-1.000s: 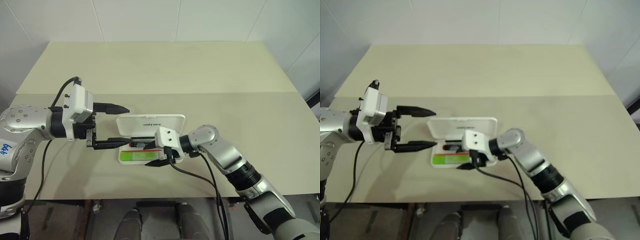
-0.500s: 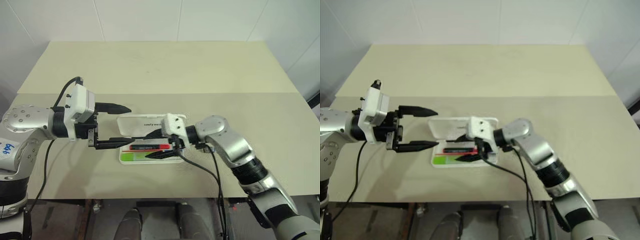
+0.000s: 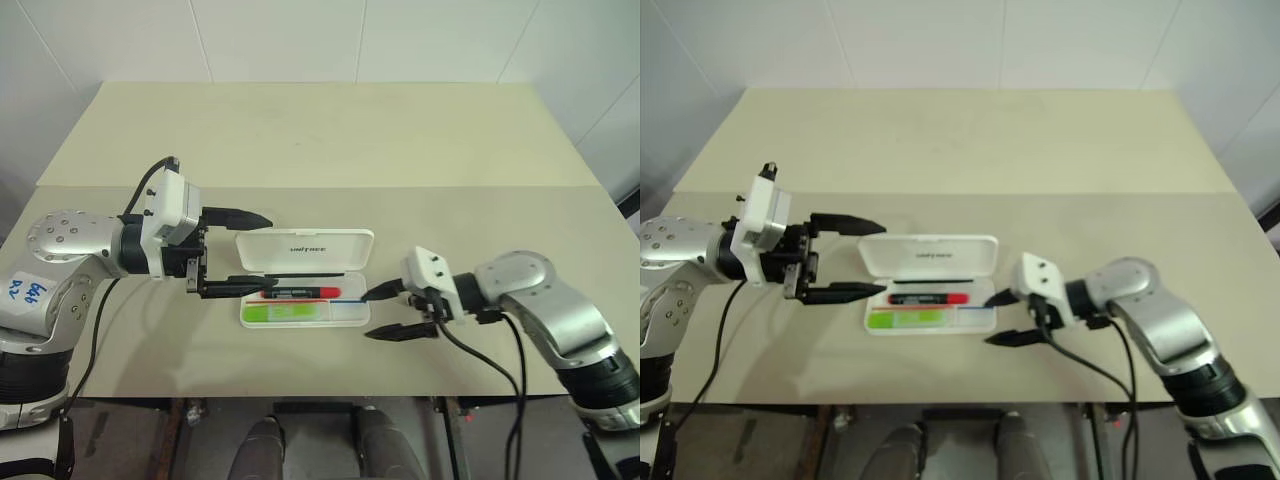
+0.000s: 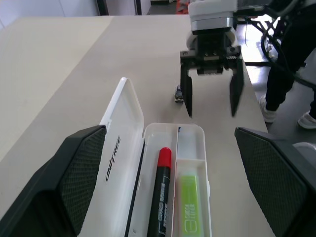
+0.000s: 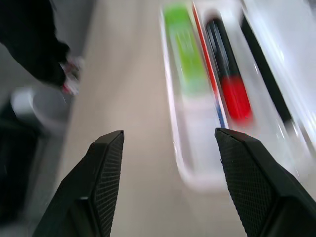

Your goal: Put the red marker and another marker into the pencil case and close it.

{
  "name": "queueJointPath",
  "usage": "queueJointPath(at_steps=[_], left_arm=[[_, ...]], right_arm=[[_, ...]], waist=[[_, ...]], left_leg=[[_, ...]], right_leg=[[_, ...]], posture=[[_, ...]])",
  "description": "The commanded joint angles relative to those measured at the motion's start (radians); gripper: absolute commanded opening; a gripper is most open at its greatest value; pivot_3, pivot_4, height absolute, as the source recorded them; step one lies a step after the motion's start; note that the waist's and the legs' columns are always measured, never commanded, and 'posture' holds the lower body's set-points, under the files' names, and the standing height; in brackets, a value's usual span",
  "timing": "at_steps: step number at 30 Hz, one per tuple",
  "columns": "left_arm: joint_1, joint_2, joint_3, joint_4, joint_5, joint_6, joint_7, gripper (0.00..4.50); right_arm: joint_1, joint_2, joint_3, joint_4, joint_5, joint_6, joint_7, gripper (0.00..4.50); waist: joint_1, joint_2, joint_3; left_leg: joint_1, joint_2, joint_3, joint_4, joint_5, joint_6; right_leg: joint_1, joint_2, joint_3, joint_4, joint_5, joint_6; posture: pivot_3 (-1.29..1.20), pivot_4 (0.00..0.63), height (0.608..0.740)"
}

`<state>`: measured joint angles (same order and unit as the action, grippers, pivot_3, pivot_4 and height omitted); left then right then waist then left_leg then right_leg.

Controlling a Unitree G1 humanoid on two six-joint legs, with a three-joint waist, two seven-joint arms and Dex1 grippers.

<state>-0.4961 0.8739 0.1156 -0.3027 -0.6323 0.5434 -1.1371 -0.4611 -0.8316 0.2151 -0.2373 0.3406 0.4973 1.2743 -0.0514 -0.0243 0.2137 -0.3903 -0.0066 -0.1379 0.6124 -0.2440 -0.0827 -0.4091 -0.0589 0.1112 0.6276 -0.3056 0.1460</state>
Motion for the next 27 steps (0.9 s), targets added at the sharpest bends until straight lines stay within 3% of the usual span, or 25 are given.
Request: queueJointPath(at_steps=[1,2,6,13,27], left_arm=[[-0.008,-0.006,-0.004,-0.017,-0.004,-0.018,-0.01,4.5],[-0.003,-0.001,-0.018,-0.026,-0.01,-0.007,-0.023,4.5],[-0.001,-0.001,-0.06,-0.041,-0.006,0.005,-0.046,4.5],[-0.015,-0.009,-0.088,-0.033,0.0,0.002,-0.047,4.5],[-0.027,-0.017,-0.09,-0.039,-0.003,0.012,-0.038,4.5]], right_arm=[[0.009,-0.052,-0.061,0.061,-0.021,-0.1,0.036,3.12],[0.006,-0.079,-0.075,0.1,-0.024,-0.13,0.061,3.12],[-0.033,-0.098,-0.097,0.209,-0.05,-0.203,0.066,4.42],[-0.094,-0.054,-0.09,0.304,-0.087,-0.27,0.045,4.46],[-0.025,-0.039,-0.085,0.328,-0.127,-0.274,0.047,4.46]], waist=[[-0.002,0.0,0.0],[-0.003,0.0,0.0],[-0.004,0.0,0.0],[-0.004,0.0,0.0],[-0.003,0.0,0.0]], left_leg=[[0.0,0.0,0.0,0.0,0.0,0.0],[0.0,0.0,0.0,0.0,0.0,0.0],[0.0,0.0,0.001,0.0,0.0,0.0],[0.0,0.0,0.001,0.0,0.0,0.0],[0.0,0.0,0.001,0.0,0.0,0.0]], right_leg=[[0.0,0.0,0.0,0.0,0.0,0.0],[0.0,0.0,0.0,0.0,0.0,0.0],[0.0,0.0,0.001,0.0,0.0,0.0],[0.0,0.0,0.001,0.0,0.0,0.0],[0.0,0.0,0.001,0.001,0.0,0.0]], posture=[[0.0,0.15,0.74],[0.0,0.15,0.74],[0.0,0.15,0.74],[0.0,0.15,0.74],[0.0,0.15,0.74]])
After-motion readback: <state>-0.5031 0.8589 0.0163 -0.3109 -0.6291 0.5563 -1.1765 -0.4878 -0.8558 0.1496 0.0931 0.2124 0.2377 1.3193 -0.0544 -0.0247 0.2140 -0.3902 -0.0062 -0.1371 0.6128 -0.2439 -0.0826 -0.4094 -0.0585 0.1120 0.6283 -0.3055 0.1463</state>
